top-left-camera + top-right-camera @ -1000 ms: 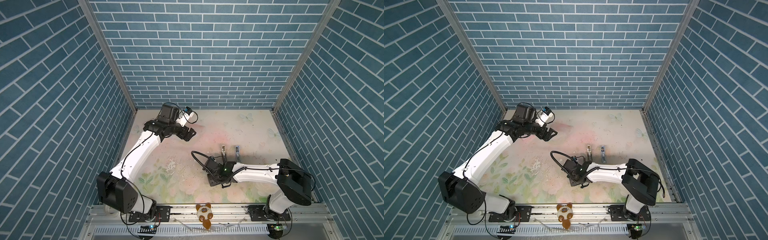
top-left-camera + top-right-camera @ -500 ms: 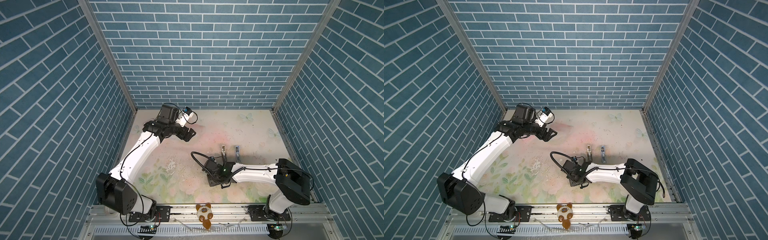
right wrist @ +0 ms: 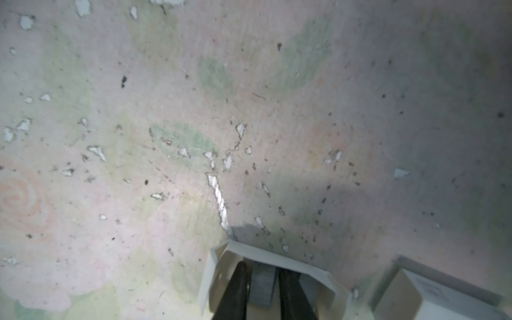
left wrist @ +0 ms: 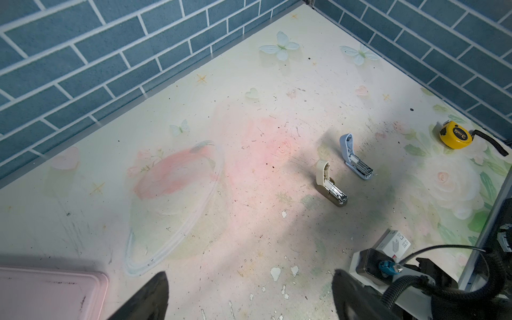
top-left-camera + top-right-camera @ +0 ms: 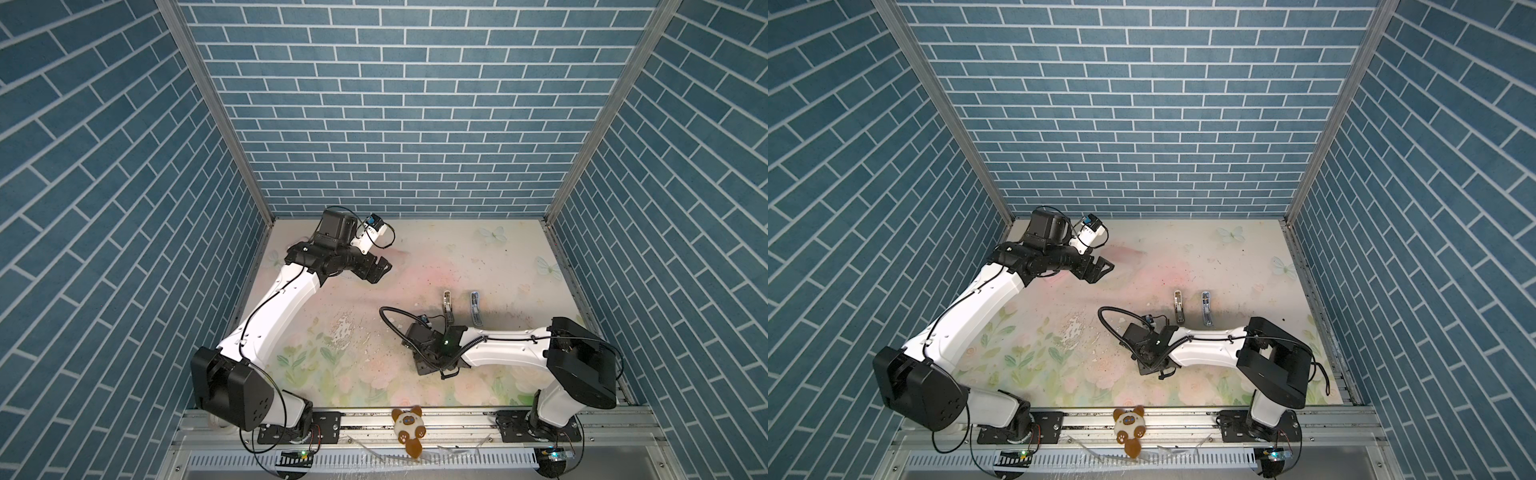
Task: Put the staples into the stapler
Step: 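Close the right gripper on the silver staple strip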
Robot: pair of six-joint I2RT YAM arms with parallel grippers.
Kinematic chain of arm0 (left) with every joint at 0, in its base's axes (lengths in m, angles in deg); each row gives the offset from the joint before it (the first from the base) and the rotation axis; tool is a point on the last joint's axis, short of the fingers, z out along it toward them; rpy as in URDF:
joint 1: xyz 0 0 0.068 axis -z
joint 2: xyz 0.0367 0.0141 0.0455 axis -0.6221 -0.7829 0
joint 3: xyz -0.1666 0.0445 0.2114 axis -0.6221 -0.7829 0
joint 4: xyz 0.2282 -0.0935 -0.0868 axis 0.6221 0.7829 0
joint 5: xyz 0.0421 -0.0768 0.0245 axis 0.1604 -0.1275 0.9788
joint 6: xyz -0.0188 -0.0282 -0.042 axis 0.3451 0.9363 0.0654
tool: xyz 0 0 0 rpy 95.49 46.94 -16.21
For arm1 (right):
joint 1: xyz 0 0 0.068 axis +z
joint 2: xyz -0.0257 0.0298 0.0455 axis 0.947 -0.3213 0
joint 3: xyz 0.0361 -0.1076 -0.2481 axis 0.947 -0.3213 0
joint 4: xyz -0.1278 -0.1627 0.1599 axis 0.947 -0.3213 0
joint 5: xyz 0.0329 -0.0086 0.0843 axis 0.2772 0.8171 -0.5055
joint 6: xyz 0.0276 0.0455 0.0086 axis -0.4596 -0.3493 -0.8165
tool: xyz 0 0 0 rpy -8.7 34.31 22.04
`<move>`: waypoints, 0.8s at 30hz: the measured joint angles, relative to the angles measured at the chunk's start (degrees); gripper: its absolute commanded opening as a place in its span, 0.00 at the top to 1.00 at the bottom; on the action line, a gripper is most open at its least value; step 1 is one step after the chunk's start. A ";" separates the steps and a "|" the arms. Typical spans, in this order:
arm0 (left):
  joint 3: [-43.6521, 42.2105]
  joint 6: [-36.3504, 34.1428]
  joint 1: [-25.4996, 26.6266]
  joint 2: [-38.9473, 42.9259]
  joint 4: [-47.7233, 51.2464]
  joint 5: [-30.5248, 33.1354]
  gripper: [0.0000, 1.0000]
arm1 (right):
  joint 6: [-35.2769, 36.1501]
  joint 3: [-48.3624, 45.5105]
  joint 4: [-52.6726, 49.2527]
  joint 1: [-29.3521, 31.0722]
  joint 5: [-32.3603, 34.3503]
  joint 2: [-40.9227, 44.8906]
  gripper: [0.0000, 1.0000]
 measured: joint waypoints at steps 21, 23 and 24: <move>-0.48 -0.02 0.00 0.57 -0.61 0.00 0.07 | -0.02 0.81 -1.40 0.59 0.42 -0.48 0.76; -0.48 -0.02 0.00 0.57 -0.66 0.02 0.07 | -0.02 1.11 -1.75 0.59 0.42 -0.68 0.77; -0.52 -0.02 0.00 0.57 -0.70 0.00 0.07 | -0.02 1.33 -1.92 0.59 0.42 -0.87 0.77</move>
